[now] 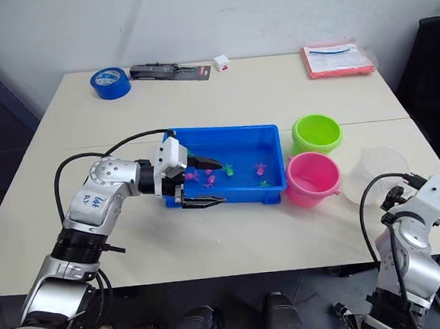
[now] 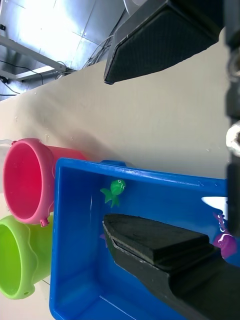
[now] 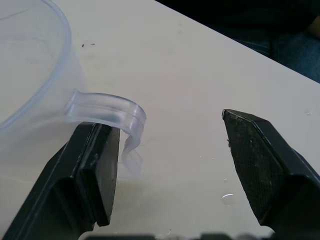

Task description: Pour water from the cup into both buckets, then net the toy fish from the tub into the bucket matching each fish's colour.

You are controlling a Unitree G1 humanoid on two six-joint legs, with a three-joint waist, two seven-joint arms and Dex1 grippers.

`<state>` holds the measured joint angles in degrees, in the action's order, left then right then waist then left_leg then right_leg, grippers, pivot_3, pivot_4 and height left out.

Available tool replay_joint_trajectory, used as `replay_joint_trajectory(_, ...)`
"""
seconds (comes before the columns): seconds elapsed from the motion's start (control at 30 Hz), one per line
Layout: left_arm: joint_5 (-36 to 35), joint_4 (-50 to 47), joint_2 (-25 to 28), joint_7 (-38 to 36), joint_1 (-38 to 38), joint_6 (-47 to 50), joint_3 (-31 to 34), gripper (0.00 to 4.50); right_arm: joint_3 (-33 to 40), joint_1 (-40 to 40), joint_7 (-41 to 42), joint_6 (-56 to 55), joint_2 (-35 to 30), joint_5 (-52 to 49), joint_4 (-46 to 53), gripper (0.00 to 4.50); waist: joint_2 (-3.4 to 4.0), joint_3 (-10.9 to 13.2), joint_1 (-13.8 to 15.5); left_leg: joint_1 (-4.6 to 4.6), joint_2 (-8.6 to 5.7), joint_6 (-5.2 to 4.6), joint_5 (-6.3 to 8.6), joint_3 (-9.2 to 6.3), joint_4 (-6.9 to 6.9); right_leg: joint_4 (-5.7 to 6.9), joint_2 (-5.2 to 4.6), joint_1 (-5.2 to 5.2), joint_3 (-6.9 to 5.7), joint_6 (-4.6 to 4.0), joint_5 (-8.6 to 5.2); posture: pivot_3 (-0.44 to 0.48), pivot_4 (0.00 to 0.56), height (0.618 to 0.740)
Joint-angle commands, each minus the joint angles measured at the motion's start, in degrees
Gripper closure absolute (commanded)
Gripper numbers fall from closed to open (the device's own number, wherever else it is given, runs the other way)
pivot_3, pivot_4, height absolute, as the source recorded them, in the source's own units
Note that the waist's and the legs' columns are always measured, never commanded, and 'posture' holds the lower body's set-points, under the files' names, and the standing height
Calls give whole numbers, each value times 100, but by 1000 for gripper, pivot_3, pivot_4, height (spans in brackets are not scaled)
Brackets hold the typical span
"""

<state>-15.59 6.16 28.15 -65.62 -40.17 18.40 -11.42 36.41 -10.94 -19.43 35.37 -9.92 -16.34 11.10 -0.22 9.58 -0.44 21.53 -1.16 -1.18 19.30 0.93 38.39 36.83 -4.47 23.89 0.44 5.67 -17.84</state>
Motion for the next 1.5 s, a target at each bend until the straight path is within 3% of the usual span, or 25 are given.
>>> replay_joint_trajectory(0.03, -22, -222, 9, 32, -98, 12, 57, 30, -8, -146, -12, -400, -93, 124, -185, 0, 1, 0, -7, 0, -1, 0, 0, 2, 0, 0, 0, 0, 0, 0, 0, 0, 150, 737)
replay_joint_trajectory(0.1, -20, -249, -7, 45, -100, 26, 49, 30, -50, -175, 12, -452, -119, 160, -260, 0, 1, 1, -19, 0, 0, 0, 0, 2, 0, 0, 0, 0, 0, 0, 0, 0, 150, 737)
replay_joint_trajectory(0.17, -27, -270, -22, 58, -97, 38, 53, 0, -116, -172, 48, -485, -156, 210, -279, 525, 1, 1, -34, 0, 2, 0, 0, 1, -1, 0, -2, 0, 1, 0, 0, 0, 150, 737)
replay_joint_trajectory(0.4, -44, -250, -56, 86, -118, 46, 73, 0, -173, -113, 132, -560, -135, 86, -170, 3829, 1, 0, -97, 0, 3, 1, -1, -1, 0, 0, -3, -1, 2, 0, 0, 0, 150, 737)
replay_joint_trajectory(0.7, -197, -73, -131, 139, -268, 186, 250, 0, -189, 32, 415, -558, -299, -9, 228, 3830, 1, 0, -92, -1, -1, 1, 0, -34, 4, 0, -5, -17, 5, 0, 0, 0, 150, 737)
replay_joint_trajectory(1.17, -380, 469, 15, -442, -567, 122, 460, 0, -836, 151, 2497, -162, -2663, 138, 1022, 3830, 12, 6, -103, 2, -1, -1, 0, -13, 6, -20, -1, -15, 1, 17, -11, 0, 150, 737)
replay_joint_trajectory(1.5, -207, 605, 112, -520, -493, -99, 423, 0, -1580, 151, 3222, -754, -3695, 1067, 1080, 3830, 12, 7, -91, 5, 0, -1, 1, -13, 6, -30, -4, -17, 1, 18, -11, 0, 150, 737)
